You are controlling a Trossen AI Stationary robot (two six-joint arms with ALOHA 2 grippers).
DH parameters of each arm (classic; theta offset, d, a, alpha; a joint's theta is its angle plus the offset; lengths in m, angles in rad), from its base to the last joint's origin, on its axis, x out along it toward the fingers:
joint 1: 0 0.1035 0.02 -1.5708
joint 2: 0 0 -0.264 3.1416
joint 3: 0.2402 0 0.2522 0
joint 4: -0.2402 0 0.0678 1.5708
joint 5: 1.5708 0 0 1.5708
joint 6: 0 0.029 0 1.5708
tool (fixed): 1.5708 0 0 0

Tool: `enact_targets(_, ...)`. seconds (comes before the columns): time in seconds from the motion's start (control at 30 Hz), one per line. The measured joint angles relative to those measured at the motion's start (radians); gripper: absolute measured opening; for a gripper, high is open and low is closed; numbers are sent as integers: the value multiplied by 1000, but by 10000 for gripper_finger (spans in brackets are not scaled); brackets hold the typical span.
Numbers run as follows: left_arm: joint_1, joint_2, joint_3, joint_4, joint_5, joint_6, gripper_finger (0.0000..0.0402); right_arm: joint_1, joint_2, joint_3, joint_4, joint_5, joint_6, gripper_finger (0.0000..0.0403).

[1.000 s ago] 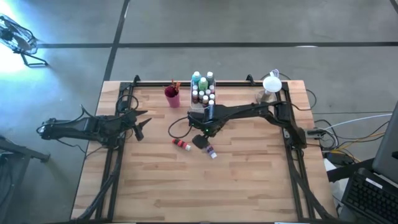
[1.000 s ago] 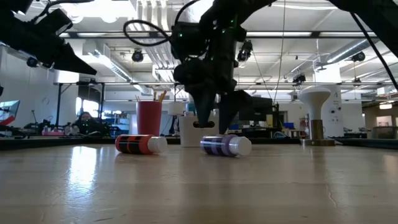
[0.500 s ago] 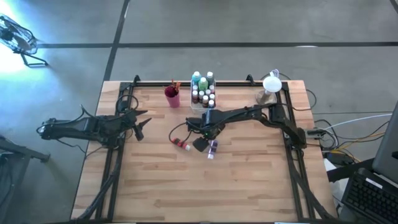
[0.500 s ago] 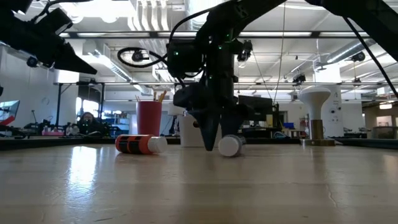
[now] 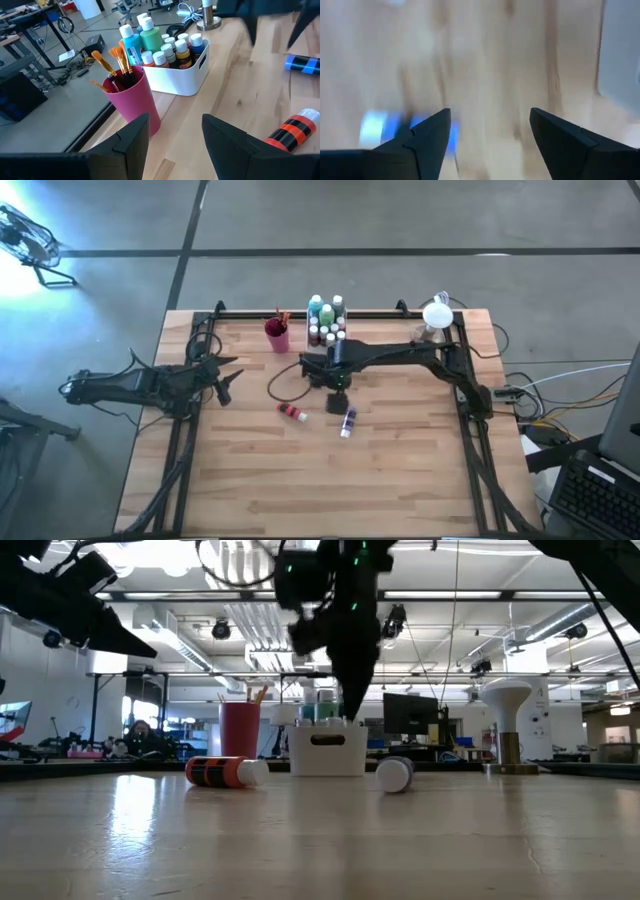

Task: Pick & Place Paint Supplies
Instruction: Put the violet paint bottle into the white bin

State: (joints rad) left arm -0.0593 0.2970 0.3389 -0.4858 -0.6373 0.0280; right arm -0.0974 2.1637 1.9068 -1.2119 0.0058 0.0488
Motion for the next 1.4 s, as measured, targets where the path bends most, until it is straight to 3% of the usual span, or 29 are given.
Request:
enact_targets(0.17,0,0,0,11,0,0,188,49,-33,103,-248,96,-296,274)
enact_targets(0.43,0,0,0,96,51,-138,188,166,-46,71,-258,328,-739,258)
enact_targets(0.8,0,1,0,122,53,-238,188,198,-46,-65,-113,338,-853,240)
enact_targets(1.4,0,1,0,121,53,-219,188,273,-46,-246,65,334,-970,279)
